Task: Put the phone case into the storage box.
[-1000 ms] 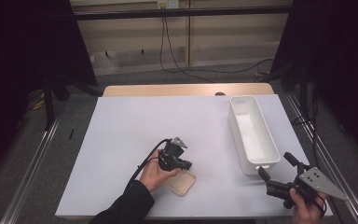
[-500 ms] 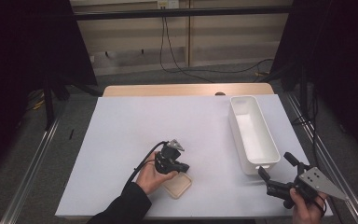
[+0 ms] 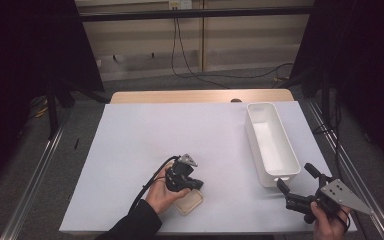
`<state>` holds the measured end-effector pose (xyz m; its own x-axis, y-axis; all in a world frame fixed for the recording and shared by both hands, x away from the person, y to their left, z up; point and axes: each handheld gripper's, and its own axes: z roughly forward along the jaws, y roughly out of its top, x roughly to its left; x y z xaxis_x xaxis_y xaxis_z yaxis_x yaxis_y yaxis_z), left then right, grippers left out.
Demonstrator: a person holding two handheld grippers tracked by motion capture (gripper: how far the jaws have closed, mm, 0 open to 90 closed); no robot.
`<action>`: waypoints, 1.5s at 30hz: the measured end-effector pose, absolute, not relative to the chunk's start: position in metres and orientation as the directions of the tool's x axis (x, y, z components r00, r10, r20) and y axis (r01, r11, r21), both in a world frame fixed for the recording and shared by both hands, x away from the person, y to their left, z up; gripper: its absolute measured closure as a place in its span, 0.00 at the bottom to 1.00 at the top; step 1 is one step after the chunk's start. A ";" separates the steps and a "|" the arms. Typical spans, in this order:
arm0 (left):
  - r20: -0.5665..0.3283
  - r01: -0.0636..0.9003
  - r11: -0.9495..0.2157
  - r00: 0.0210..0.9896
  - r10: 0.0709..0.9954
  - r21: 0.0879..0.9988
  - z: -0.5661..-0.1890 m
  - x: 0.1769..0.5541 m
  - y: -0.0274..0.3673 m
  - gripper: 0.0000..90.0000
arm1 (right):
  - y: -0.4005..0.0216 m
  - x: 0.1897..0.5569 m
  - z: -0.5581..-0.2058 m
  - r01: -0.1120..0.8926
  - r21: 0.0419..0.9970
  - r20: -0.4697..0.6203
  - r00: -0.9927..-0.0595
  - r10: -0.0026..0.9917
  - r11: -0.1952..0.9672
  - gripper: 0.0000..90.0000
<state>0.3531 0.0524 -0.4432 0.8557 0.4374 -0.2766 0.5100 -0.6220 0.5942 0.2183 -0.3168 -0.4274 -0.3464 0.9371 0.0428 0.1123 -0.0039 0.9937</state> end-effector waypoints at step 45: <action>-0.297 0.523 -0.610 0.848 0.438 0.595 -0.443 0.327 0.096 1.00 | -0.317 0.218 -0.427 0.111 0.994 0.043 -0.347 0.937 -0.004 0.00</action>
<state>0.3268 0.0958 -0.4430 0.8485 0.4383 -0.2965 0.5232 -0.6103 0.5949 0.2181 -0.3169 -0.4271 -0.3470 0.9369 0.0429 0.1113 -0.0043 0.9938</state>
